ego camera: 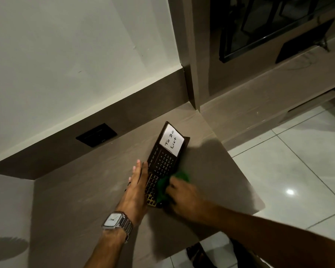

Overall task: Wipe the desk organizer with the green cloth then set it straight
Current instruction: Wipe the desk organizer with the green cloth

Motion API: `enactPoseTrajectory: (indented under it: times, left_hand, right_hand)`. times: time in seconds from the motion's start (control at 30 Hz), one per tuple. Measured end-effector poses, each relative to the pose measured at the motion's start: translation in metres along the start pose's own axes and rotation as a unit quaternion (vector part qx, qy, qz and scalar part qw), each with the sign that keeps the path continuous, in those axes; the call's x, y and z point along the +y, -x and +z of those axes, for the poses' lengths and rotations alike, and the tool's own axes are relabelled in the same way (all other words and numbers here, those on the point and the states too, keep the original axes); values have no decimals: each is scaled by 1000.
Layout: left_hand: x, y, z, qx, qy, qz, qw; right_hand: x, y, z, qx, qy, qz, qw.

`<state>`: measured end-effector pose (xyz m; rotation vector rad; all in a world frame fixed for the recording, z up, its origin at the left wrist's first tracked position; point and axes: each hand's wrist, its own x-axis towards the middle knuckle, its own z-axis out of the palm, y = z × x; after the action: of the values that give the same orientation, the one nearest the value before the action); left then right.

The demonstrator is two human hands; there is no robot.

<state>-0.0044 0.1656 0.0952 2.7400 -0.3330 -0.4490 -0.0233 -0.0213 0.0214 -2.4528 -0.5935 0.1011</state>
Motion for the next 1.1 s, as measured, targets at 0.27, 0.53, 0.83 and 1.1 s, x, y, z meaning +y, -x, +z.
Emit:
enactPoseTrajectory:
  times: [0.27,0.53,0.83,1.1]
  left_hand:
    - [-9,-15,13,-33,19,-66,997]
    - [-4,-10,7,-19,20,-43,999]
    - [9,-7,-3,-25,8,-38,999]
    - [4,-9,2,-34,-30,-46,998]
  right_hand:
    - [61,-53,-74,232,5,214,949]
    - [-6,-8,-3,81,11,64,995]
    - [-35,37,9,11,-46,-82,996]
    - [72,-44,-89,240,55,235,940]
